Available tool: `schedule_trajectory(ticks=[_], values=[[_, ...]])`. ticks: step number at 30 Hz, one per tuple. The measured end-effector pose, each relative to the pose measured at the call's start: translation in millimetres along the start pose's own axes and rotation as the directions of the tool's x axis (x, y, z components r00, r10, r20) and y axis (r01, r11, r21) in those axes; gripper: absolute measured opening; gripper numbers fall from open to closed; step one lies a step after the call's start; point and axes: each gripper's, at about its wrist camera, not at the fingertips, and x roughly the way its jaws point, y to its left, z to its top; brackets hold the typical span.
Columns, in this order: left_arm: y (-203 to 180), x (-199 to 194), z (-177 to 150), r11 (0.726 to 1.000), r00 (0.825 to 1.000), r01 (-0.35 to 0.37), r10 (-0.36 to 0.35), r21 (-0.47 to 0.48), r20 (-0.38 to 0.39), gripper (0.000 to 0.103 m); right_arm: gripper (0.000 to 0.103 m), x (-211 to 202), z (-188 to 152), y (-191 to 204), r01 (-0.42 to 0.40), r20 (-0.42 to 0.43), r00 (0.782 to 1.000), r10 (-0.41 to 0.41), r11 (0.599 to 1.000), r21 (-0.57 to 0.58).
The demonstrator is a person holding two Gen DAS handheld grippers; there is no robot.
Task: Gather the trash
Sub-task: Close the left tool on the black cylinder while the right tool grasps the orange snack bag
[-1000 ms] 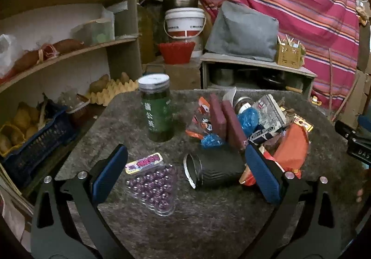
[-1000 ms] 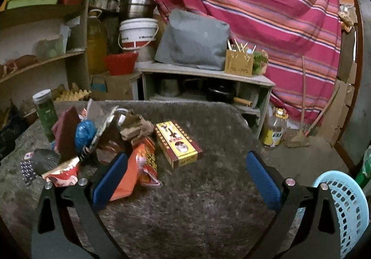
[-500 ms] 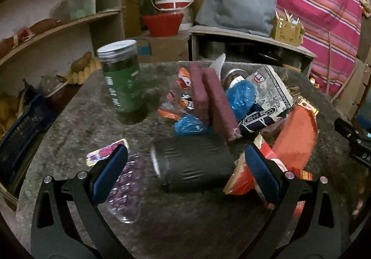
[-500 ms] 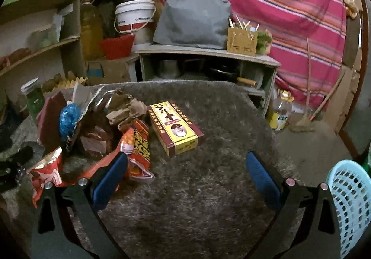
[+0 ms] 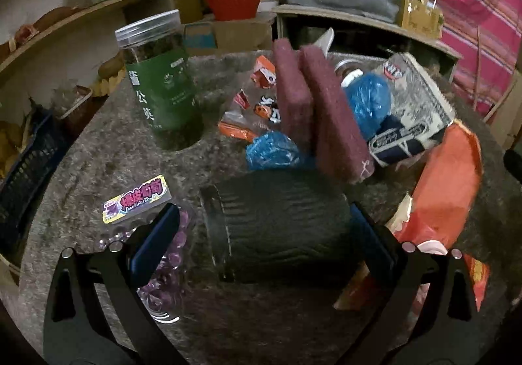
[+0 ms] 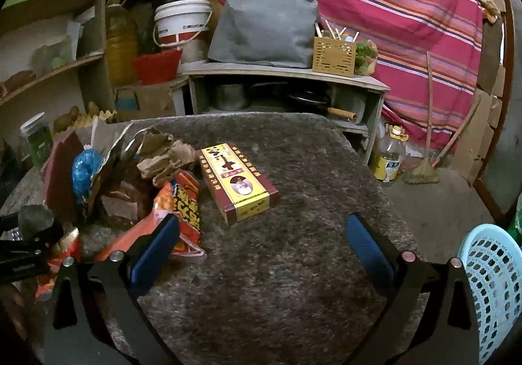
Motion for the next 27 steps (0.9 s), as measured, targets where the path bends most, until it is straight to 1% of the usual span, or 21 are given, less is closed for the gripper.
schedule_trajectory(ticks=[3, 5, 8, 9, 10, 12, 16, 21, 24, 27], values=[[1, 0, -1, 1.000, 1.000, 0.007, -0.007, -0.008, -0.007, 0.098, 0.099, -1, -1, 2, 0.004, 0.004, 1.000, -0.004, 1.000, -0.009], [3, -2, -1, 1.000, 1.000, 0.023, -0.023, -0.019, -0.001, 0.095, 0.099, -2, -1, 4, 0.011, 0.008, 1.000, -0.011, 1.000, -0.017], [2, -7, -2, 0.999, 0.999, 0.051, -0.051, -0.002, 0.004, 0.082, 0.099, -5, -2, 9, 0.042, 0.019, 0.999, -0.042, 0.998, -0.036], [0, -9, -3, 0.998, 0.998, 0.060, -0.060, 0.004, 0.006, 0.073, 0.099, -6, -2, 11, 0.050, 0.023, 0.999, -0.049, 0.998, -0.049], [-2, -12, -5, 0.998, 0.998, 0.061, -0.061, 0.018, 0.011, 0.072, 0.099, -6, -2, 14, 0.050, 0.023, 0.999, -0.048, 0.997, -0.061], [-5, -18, -7, 0.998, 0.999, 0.038, -0.039, 0.046, 0.030, 0.071, 0.099, -8, -3, 17, 0.045, 0.022, 0.999, -0.044, 0.996, -0.076], [-1, -31, -9, 0.998, 0.998, 0.025, -0.029, 0.061, 0.055, 0.071, 0.099, -12, -6, 24, 0.029, 0.021, 0.999, -0.027, 0.995, -0.099], [20, -51, -9, 0.999, 0.995, 0.024, -0.028, 0.033, 0.100, 0.071, 0.099, -13, -11, 30, -0.013, 0.007, 1.000, 0.014, 0.993, -0.113], [33, -55, -8, 1.000, 0.993, 0.022, -0.023, 0.009, 0.114, 0.071, 0.099, -9, -13, 34, -0.023, -0.012, 1.000, 0.022, 0.992, -0.127], [47, -59, -8, 1.000, 0.992, 0.018, -0.016, -0.021, 0.121, 0.071, 0.095, -4, -13, 38, -0.028, -0.028, 0.999, 0.024, 0.990, -0.141]])
